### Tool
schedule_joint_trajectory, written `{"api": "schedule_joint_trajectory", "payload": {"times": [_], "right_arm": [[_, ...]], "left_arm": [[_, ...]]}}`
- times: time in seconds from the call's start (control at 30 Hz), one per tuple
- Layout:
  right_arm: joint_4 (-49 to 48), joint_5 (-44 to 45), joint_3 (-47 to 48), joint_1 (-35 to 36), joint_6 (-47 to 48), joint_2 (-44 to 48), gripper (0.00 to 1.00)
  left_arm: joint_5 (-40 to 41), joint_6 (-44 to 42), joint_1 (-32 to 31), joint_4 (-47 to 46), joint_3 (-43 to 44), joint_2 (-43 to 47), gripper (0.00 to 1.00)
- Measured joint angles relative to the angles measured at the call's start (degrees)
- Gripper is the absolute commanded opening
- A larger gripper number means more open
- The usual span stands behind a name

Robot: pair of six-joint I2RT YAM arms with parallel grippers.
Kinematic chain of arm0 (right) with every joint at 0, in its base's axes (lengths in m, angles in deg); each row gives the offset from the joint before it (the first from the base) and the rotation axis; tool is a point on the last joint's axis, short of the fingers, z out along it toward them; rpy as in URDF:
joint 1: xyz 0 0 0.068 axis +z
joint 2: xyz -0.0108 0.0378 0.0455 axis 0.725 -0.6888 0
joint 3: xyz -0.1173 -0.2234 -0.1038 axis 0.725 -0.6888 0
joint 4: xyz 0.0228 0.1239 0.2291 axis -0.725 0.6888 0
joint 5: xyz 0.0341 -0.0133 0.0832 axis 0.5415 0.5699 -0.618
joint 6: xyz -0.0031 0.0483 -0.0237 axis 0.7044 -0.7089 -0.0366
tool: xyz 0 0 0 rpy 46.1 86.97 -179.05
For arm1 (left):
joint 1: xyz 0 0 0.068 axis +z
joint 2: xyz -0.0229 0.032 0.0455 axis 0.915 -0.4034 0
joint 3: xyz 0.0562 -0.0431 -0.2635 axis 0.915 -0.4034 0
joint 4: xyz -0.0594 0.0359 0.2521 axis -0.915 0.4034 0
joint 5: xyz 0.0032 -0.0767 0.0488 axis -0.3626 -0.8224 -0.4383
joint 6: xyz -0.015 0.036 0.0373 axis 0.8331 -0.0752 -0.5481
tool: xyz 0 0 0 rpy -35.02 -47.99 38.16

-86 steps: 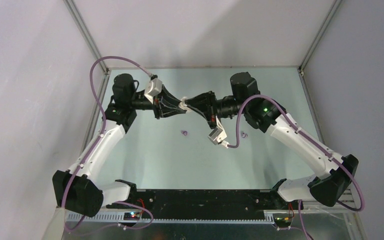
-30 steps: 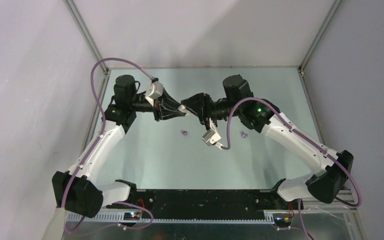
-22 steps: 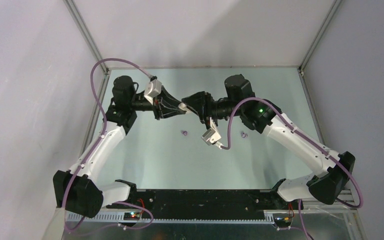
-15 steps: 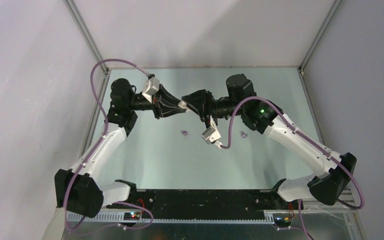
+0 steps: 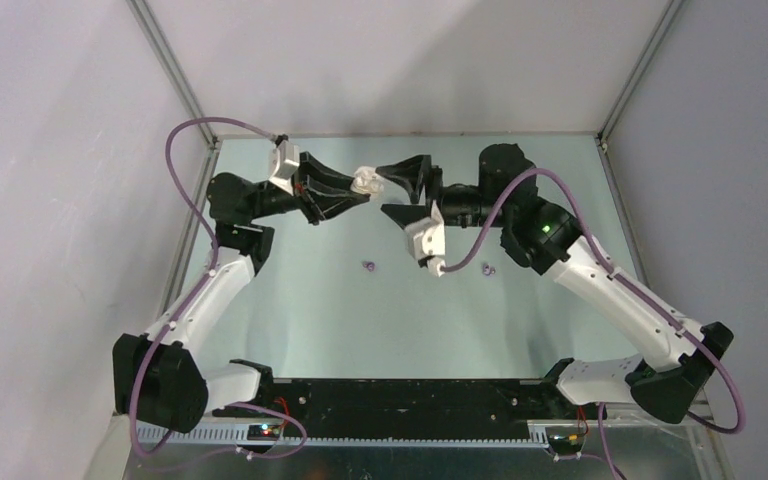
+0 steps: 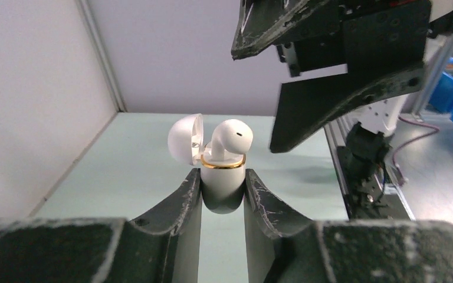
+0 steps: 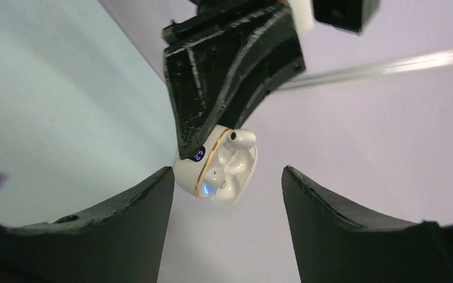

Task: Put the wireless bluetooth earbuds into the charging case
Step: Insert the left earbud into the left side groove of the charging case, then adjust the left earbud in the left side groove of the charging case.

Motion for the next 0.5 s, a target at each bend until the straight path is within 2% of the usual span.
{"api": "schedule_joint_trajectory", "payload": {"times": [0.1, 0.33, 0.5], "right_arm": [[-1.51, 3.19, 2.47, 0.02, -16.7, 0.0, 0.73], [-2.95, 14.56, 21.24, 0.44, -56.74, -6.51, 0.85], [-3.65, 20.39, 29.22, 1.03, -73.64, -12.41, 0.86]], "left_arm": [[3.17, 2.16, 0.0, -2.95, 0.02, -0.07, 0.0], [12.87, 5.68, -0.63, -10.36, 0.0, -0.81, 0.0], [18.05, 6.58, -2.05, -13.55, -0.52, -0.92, 0.0]]}}
